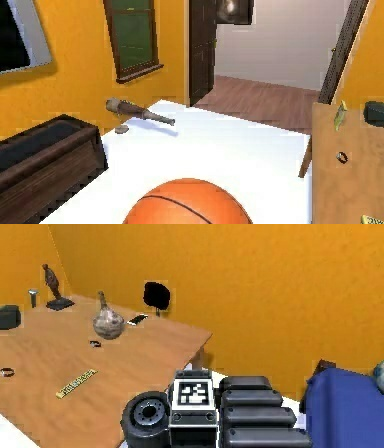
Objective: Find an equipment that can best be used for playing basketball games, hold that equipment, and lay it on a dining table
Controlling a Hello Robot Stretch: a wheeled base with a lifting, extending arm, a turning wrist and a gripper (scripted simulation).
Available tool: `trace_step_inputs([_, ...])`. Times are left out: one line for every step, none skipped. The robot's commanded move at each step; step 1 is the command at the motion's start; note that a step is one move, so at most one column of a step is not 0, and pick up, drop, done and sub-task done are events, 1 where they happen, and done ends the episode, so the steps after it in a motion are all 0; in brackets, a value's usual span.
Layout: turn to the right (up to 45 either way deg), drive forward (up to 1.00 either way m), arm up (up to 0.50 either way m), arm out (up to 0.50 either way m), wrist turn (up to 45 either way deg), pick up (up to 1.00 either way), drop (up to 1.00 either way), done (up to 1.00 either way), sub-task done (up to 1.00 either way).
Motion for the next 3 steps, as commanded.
trace_step_inputs([-33.0, 0.00, 0.00, 0.00, 0.0, 0.00, 0.00, 0.00, 0.00])
trace_step_inputs([0.0, 0.20, 0.00, 0.00, 0.0, 0.00, 0.00, 0.00, 0.00])
trace_step_inputs([45.0, 0.00, 0.00, 0.00, 0.0, 0.00, 0.00, 0.00, 0.00])
